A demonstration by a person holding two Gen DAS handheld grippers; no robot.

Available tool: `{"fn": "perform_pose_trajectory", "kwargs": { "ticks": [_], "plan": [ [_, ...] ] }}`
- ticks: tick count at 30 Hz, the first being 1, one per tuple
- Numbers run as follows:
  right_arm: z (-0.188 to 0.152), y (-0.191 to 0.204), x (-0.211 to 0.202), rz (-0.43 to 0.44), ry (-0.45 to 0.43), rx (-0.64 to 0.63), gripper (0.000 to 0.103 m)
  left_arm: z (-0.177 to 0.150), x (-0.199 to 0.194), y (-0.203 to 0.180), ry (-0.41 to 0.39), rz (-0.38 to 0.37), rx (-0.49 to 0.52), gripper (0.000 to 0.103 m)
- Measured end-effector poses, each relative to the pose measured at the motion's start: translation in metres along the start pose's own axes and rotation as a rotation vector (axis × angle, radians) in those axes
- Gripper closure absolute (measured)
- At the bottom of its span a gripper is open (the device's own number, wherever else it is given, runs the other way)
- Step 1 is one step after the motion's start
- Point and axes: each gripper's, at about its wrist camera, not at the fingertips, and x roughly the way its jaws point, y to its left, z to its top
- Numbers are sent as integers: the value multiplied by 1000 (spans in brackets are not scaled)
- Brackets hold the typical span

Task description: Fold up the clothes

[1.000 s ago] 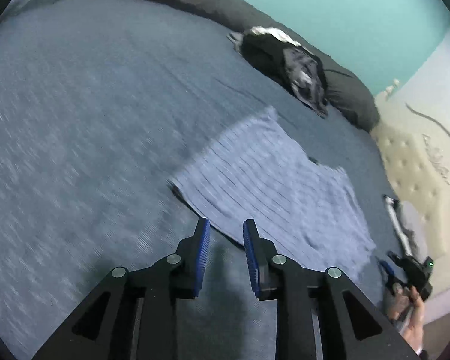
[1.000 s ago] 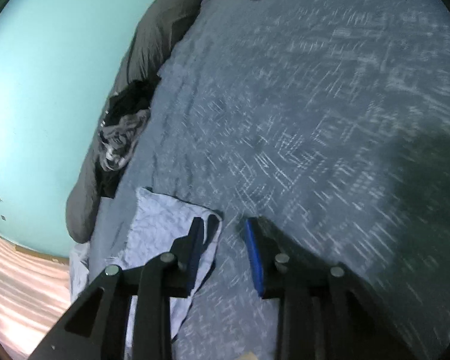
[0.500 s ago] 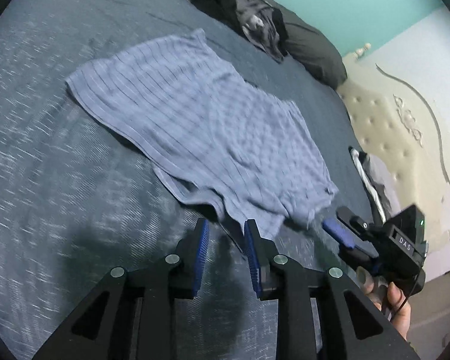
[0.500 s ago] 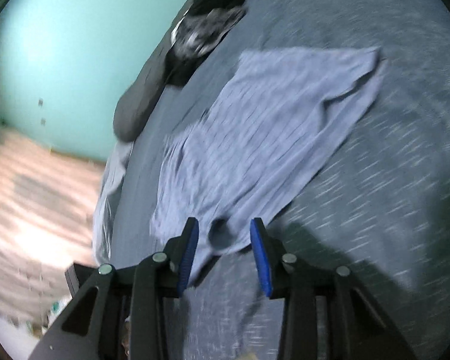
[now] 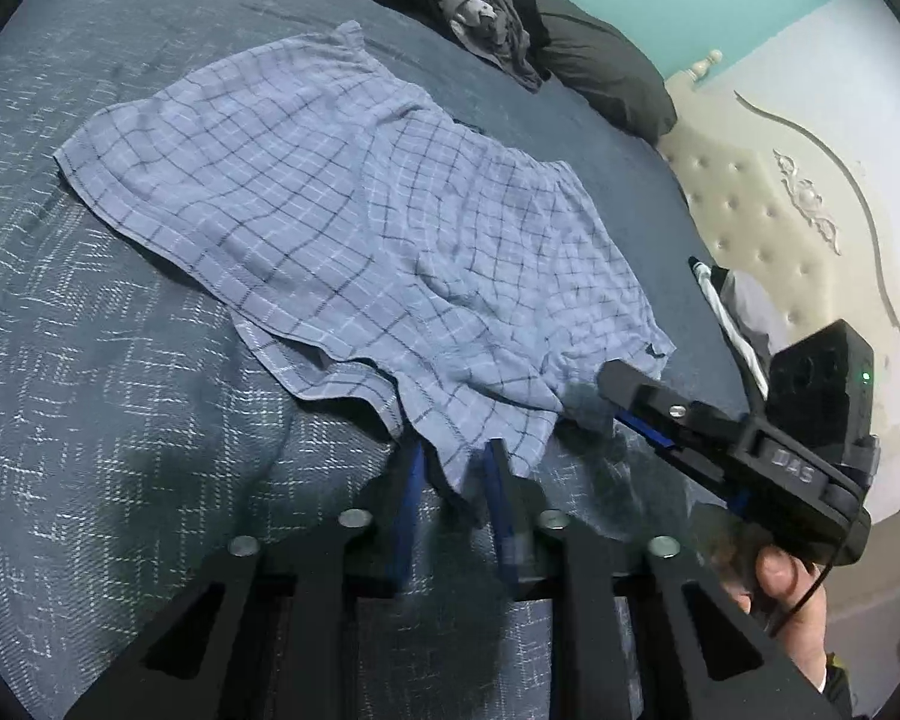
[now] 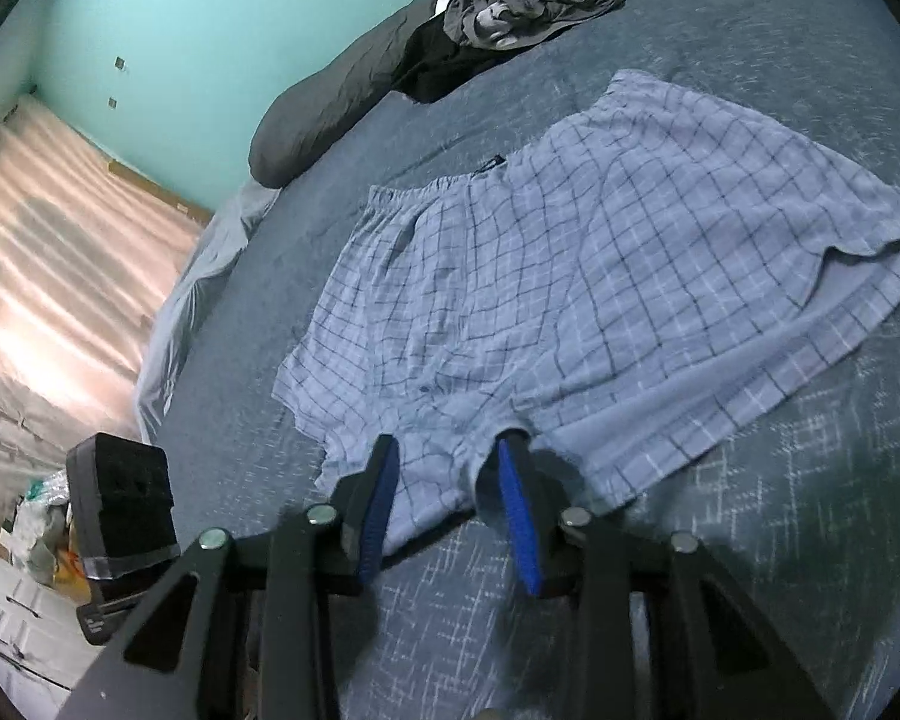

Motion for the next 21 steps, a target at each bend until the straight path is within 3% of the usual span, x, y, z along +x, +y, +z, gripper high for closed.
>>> {"fn": "perform_pose_trajectory", "kwargs": {
  "ticks": [1, 3, 14, 21],
  "plan": [
    [0, 0, 1, -2, 2, -2, 92, 0, 1, 0, 3, -1, 4, 98],
    [-1, -1, 0, -1, 0, -2, 100, -1, 1, -1, 0, 0, 10, 101],
    [6, -6, -35, 112, -73, 63, 101, 3, -20, -14, -47, -20, 95, 102],
    [15, -23, -57, 175, -114, 135, 101, 3, -38, -16, -71, 14, 158, 102]
  ]
}}
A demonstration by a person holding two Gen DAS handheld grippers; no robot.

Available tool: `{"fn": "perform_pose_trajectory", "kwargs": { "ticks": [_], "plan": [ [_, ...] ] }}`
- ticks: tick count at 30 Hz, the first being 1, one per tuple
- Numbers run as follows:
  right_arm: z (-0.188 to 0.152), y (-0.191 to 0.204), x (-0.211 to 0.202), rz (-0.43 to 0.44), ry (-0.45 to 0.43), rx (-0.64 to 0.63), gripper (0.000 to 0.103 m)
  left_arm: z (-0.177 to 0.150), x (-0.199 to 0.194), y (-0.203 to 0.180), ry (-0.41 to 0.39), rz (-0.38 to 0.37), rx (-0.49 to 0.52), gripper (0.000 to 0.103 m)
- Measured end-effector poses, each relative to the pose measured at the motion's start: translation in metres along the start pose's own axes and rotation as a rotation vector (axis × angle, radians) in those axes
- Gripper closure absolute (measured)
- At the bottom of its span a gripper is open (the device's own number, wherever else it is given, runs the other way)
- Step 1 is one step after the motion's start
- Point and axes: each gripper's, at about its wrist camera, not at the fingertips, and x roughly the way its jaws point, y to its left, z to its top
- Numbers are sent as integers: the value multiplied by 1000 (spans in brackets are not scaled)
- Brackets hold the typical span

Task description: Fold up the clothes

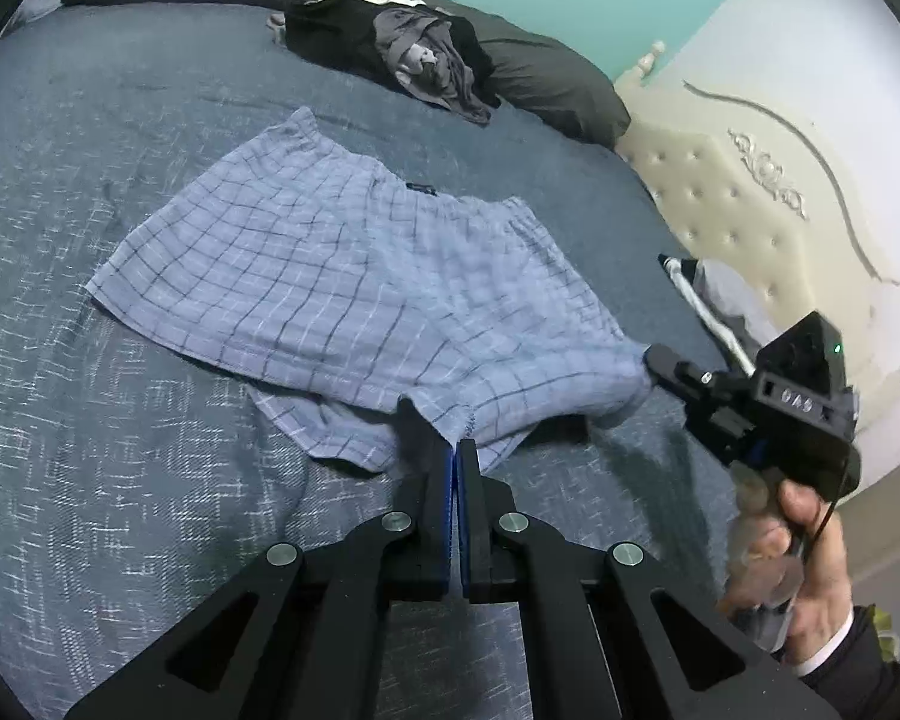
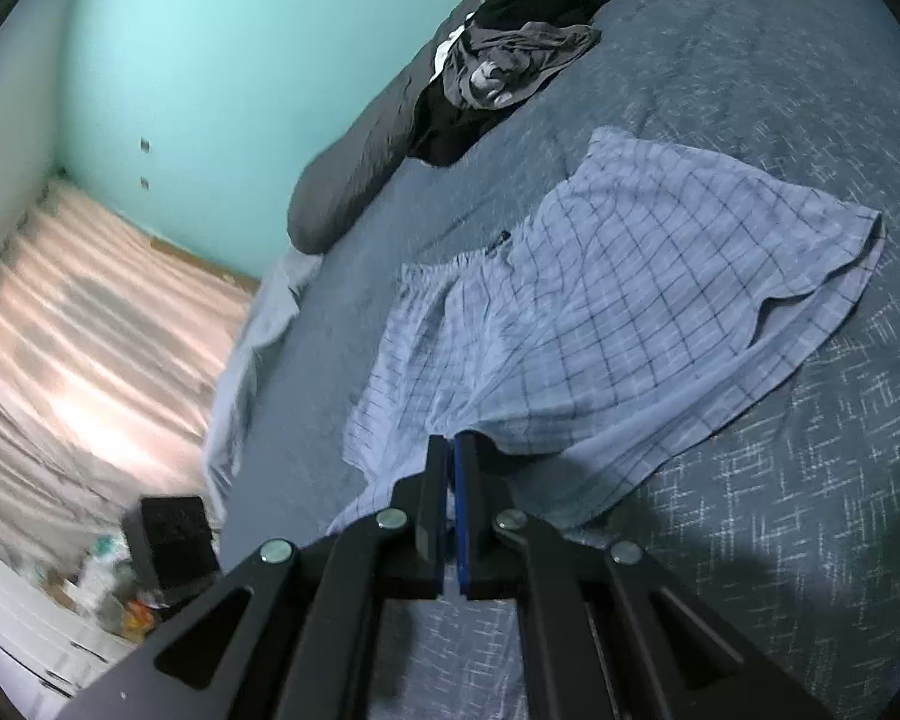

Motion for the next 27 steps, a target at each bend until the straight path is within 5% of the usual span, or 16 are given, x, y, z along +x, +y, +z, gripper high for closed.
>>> {"fn": "perform_pose_trajectory", "kwargs": {
  "ticks": [12, 27],
  "plan": [
    [-10, -18, 20, -86, 143, 30, 101, -12, 22, 3, 135, 4, -12, 102],
    [-14, -23, 17, -96, 146, 37, 98, -8, 20, 8, 132, -14, -46, 102]
  ]
}}
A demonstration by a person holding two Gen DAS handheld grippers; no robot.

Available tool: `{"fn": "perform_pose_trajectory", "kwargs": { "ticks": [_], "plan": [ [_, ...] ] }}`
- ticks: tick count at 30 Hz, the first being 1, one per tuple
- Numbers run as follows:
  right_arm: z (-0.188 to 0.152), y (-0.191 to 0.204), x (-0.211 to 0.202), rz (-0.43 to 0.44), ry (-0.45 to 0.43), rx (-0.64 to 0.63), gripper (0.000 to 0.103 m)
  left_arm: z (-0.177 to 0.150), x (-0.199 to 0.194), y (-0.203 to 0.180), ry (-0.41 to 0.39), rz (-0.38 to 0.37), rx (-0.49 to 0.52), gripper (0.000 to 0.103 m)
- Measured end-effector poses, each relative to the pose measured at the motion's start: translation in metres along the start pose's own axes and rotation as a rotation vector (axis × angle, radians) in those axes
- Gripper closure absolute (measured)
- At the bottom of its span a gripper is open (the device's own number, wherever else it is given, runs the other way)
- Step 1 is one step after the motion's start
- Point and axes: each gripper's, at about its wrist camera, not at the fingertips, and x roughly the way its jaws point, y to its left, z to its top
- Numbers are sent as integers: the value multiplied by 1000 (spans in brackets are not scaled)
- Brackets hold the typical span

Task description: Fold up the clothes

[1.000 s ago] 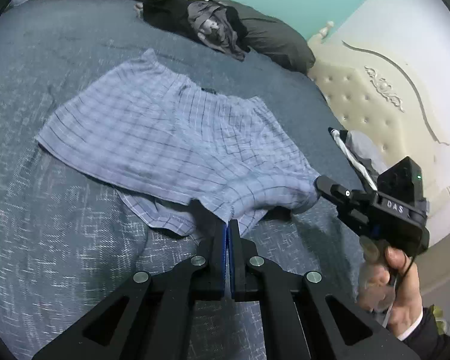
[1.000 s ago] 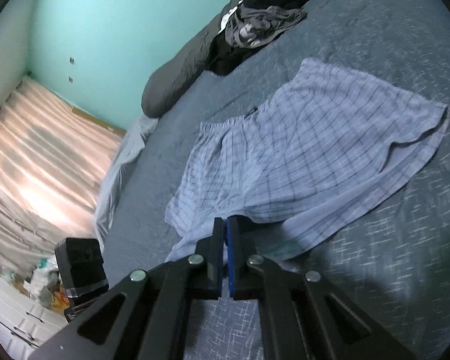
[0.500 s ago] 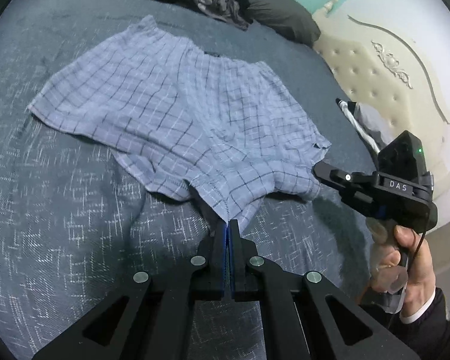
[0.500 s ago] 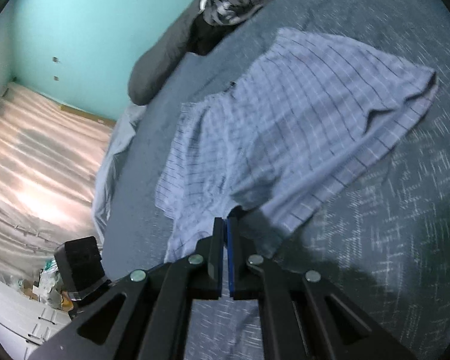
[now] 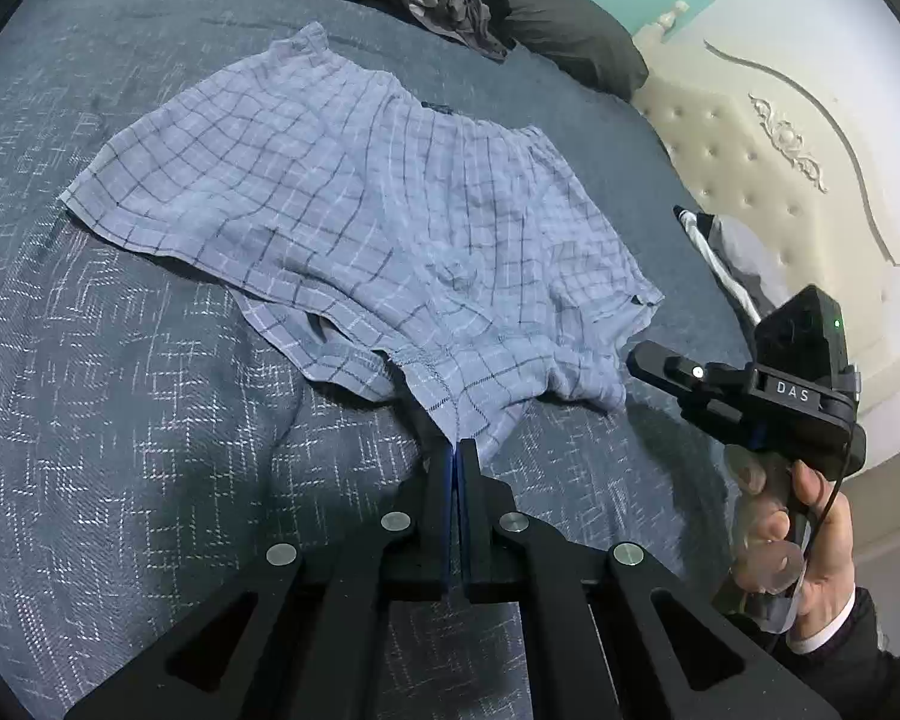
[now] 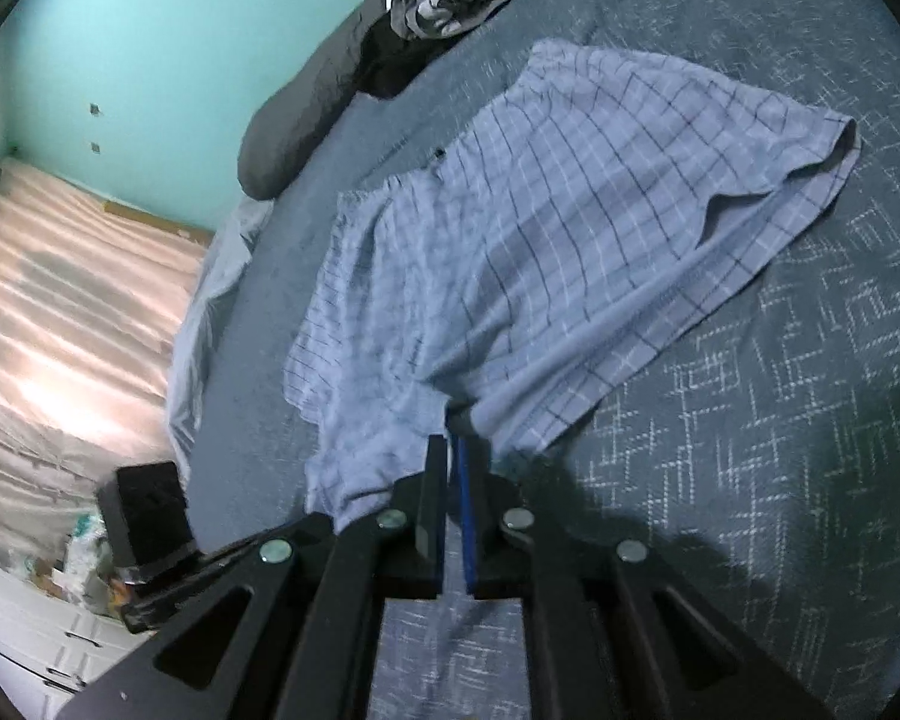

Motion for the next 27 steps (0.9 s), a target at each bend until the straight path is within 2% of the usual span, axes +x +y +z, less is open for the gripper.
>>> {"fn": "perform_pose_trajectory", "kwargs": {
  "ticks": [1, 3, 4, 5, 8, 10, 12, 14, 17, 21, 22, 23, 27],
  "plan": [
    [0, -1, -2, 7, -3, 7, 97, 1, -1, 0, 0, 0, -1, 102],
    [-2, -4, -1, 7, 7, 17, 89, 2, -4, 2, -5, 1, -7, 100],
    [-3, -5, 2, 9, 18, 19, 76, 2, -5, 2, -7, 1, -11, 99],
    [-5, -5, 4, 8, 29, 22, 69, 3, -7, 2, -13, 6, -9, 95],
    [-8, -1, 11, 8, 41, 12, 69, 5, -11, 0, -30, 16, 1, 85],
    [-10, 4, 14, 1, 37, -14, 69, 5, -9, 0, -22, 0, -6, 85],
    [-12, 6, 17, -7, 30, -33, 73, 4, -6, 2, -16, 2, -12, 85],
    [-13, 6, 18, -13, 20, -40, 92, 4, -4, 2, -17, 0, -19, 85],
    [-15, 6, 16, -16, 15, -49, 100, 4, -1, 0, -22, -9, -22, 85],
    [-17, 9, 13, -7, 6, -64, 102, 6, 4, 1, -16, -23, -17, 86],
    [-17, 9, 12, 7, 2, -61, 102, 6, 5, 0, -17, -17, -7, 90],
    [-18, 10, 10, 16, -1, -61, 102, 6, 5, 0, -14, -15, 0, 102],
    [-15, 16, 1, 54, -15, -66, 102, 7, -3, -3, -21, -18, 13, 102]
  ]
}}
